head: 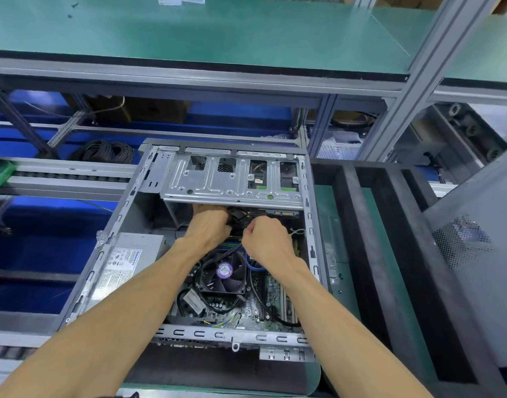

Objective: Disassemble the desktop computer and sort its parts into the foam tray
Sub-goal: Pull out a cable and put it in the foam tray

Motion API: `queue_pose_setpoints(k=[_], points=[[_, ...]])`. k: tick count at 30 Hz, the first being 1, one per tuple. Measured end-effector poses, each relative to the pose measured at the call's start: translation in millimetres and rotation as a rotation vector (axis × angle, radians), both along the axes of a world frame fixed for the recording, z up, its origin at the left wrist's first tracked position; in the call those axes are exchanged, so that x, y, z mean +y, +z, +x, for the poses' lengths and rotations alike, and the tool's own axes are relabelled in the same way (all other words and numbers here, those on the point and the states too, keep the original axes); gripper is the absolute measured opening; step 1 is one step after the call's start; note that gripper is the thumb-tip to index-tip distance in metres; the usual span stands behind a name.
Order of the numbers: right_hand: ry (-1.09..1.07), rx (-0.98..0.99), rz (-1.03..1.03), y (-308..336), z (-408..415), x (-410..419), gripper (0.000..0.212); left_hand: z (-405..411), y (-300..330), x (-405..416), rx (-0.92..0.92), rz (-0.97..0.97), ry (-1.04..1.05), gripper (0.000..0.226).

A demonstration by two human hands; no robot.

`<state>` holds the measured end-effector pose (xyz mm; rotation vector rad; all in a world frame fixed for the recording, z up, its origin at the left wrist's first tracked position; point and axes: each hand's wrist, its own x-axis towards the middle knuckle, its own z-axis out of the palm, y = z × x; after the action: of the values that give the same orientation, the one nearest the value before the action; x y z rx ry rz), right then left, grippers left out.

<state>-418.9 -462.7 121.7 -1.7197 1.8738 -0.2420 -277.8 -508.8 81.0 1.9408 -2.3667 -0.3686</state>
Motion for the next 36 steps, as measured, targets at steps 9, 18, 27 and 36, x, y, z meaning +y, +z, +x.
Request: queue_pose_setpoints(k=[9,18,27,36], points=[[0.039,0.012,0.054,-3.8,-1.3,5.3,0.02,0.9,-0.1,3.9,0.089,0.024,0.112,0.024],[0.021,-0.002,0.058,-4.0,0.3,5.1,0.024,1.2,-11.2,-2.2,0.076,-0.02,0.166,0.017],[0.095,-0.045,0.081,-2.8,-6.0,10.9,0.028,1.2,-6.0,-1.8,-0.037,-0.017,0.144,0.02],[0.185,-0.193,0.111,18.9,-22.4,11.3,0.037,32.5,38.2,32.9,0.033,0.114,-0.23,0.067]])
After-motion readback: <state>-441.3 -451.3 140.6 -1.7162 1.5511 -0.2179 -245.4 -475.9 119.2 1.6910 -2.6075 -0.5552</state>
